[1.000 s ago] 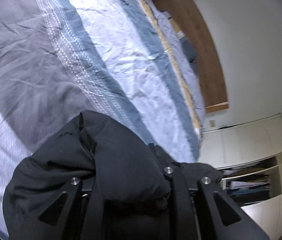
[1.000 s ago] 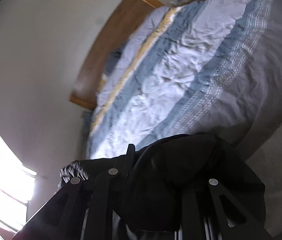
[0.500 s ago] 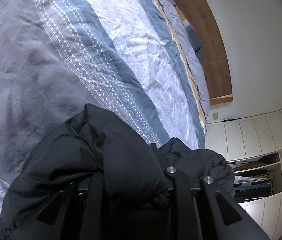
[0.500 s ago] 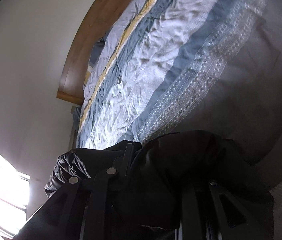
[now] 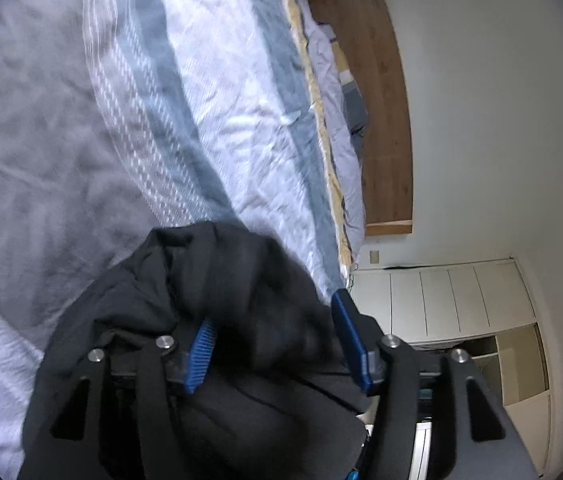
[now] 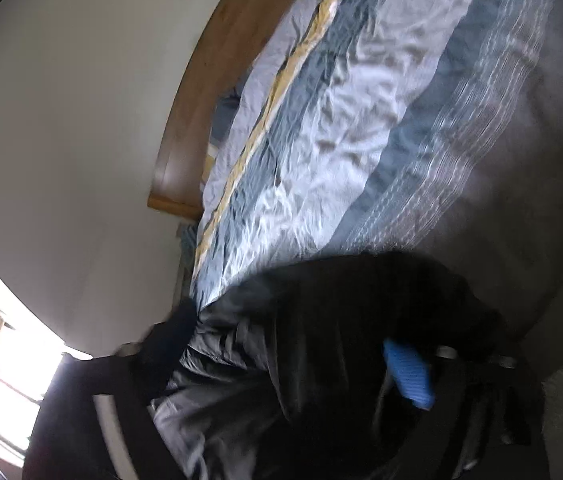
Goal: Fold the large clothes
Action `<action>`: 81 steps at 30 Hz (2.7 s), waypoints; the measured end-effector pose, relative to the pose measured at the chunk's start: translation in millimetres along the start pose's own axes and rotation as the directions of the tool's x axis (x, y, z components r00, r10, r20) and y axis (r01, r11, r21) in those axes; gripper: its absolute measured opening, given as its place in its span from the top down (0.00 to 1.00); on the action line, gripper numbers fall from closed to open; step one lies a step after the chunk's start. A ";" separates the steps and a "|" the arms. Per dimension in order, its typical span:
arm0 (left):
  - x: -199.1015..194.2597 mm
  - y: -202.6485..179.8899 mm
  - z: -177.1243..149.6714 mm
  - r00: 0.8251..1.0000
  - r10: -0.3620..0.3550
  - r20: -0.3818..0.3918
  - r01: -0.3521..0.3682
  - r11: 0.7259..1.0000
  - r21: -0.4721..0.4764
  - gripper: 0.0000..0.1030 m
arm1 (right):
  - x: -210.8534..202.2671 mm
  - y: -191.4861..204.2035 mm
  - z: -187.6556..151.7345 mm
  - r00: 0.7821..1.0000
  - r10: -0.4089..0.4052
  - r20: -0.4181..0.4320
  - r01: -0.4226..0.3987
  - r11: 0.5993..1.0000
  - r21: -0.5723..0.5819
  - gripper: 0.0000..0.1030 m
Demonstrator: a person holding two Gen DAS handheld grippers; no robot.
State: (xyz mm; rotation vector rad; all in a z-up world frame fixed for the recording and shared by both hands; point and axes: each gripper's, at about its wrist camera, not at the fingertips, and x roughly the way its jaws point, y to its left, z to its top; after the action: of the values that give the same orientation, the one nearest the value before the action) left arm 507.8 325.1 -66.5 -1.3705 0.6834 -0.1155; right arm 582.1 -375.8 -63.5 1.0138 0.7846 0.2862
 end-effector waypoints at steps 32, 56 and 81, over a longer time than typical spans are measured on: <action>116.9 -148.1 -199.8 0.882 0.469 0.036 -0.330 0.563 0.758 0.44 | 58.6 159.9 -139.1 0.927 -0.376 -0.010 0.302 0.759 -0.577 0.09; 234.9 -108.0 -88.2 0.807 0.589 0.046 -0.466 0.585 0.664 0.43 | 140.8 63.5 -31.4 0.881 -0.471 -0.039 0.395 0.778 -0.489 0.08; 42.2 -35.3 -80.7 0.772 0.610 0.178 -0.608 0.628 0.486 0.44 | 52.5 62.3 -83.3 0.854 -0.519 0.014 0.433 0.697 -0.572 0.07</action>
State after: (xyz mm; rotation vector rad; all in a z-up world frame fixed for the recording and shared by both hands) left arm 511.5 228.4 -53.2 -0.5542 1.0071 0.2365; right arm 568.5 -260.2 -58.8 0.2056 0.9982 0.1209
